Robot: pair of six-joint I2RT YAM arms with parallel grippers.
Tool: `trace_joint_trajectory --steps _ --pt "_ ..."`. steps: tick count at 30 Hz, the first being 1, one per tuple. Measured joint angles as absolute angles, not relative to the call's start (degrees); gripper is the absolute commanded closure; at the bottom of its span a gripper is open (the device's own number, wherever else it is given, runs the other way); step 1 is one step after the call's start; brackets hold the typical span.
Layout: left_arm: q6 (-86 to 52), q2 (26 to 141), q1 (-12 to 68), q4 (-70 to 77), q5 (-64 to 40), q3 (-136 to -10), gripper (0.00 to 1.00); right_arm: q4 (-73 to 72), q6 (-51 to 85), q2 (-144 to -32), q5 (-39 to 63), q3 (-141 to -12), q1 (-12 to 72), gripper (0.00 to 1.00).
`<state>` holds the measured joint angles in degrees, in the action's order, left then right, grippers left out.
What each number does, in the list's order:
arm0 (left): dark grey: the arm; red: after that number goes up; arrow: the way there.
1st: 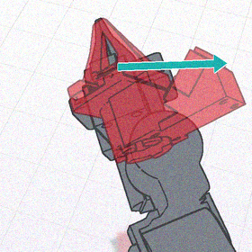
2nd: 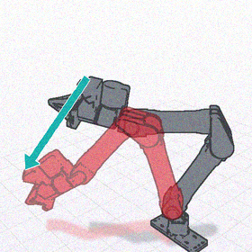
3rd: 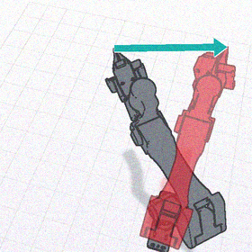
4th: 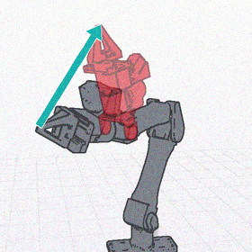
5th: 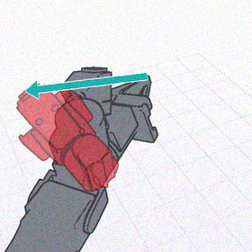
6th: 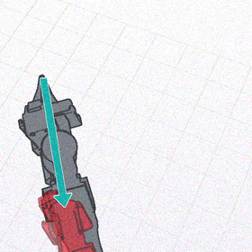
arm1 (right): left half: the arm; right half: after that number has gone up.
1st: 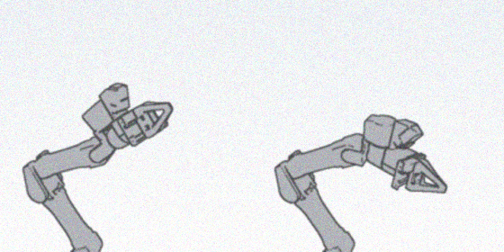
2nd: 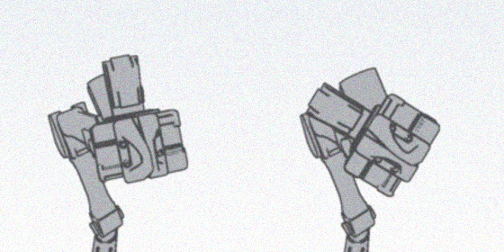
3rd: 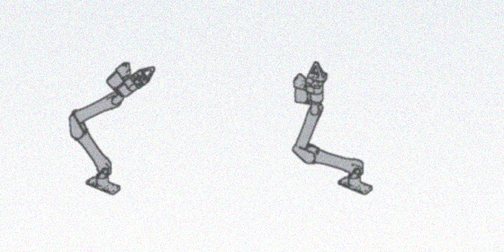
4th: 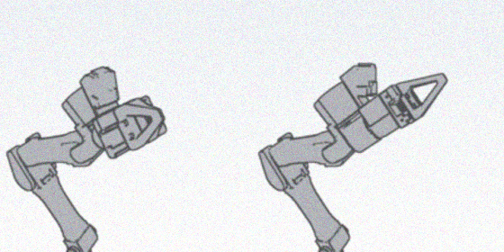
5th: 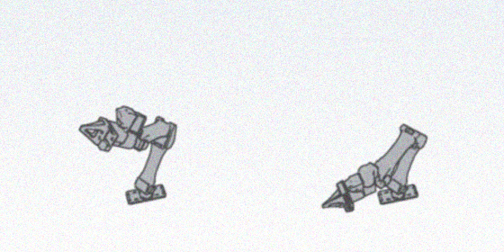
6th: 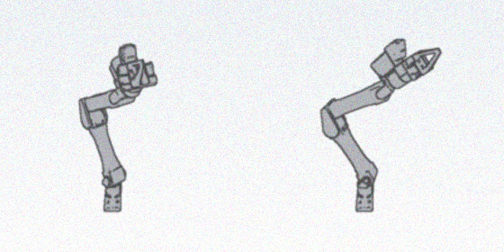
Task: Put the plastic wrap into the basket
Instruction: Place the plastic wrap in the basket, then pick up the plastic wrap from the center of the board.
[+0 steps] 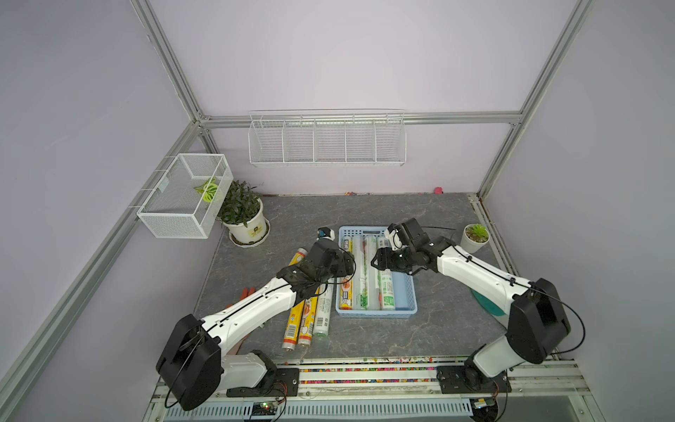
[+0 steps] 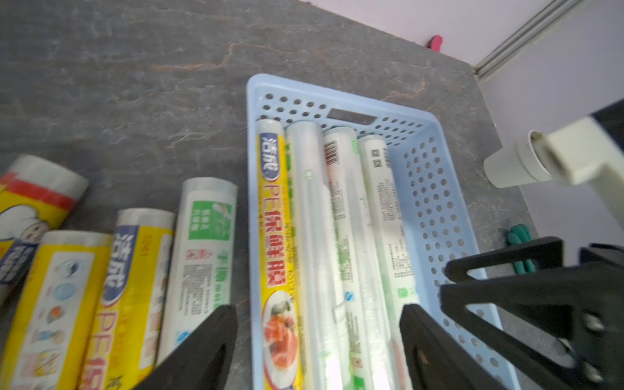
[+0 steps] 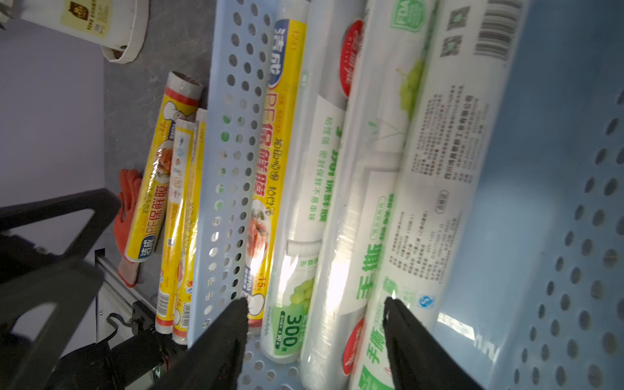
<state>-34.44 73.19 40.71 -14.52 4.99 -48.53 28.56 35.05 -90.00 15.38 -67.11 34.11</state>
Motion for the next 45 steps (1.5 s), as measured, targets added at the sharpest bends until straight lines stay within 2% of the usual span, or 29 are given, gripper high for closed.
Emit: trace_joint_trajectory --steps 3,7,9,16,22,33,45 --pt "-34.3 71.5 36.4 -16.8 1.2 -46.3 0.27 26.7 35.0 -89.8 15.0 -66.9 36.7 0.2" --pt "-34.0 70.9 30.3 -20.8 -4.8 -45.0 0.33 23.7 35.4 -89.8 13.9 -66.8 41.7 0.17" --pt "-33.7 71.0 28.9 -22.8 -6.4 -45.0 0.38 21.9 35.8 -90.0 13.1 -66.8 44.1 0.16" --pt "-33.2 73.2 27.1 -26.9 -9.7 -45.0 0.47 16.4 38.6 -94.4 10.3 -67.0 49.3 0.13" --pt "-32.3 78.0 27.0 -28.5 -12.6 -45.2 0.45 10.2 42.4 -97.2 9.2 -66.5 50.3 0.02" --pt "-29.7 81.0 27.0 -29.5 -14.9 -46.8 0.42 4.7 46.7 -98.0 8.1 -64.1 50.3 0.02" --pt "-29.2 86.0 28.2 -31.0 -14.4 -48.8 0.37 12.9 47.5 -99.8 4.9 -65.2 50.3 0.06"
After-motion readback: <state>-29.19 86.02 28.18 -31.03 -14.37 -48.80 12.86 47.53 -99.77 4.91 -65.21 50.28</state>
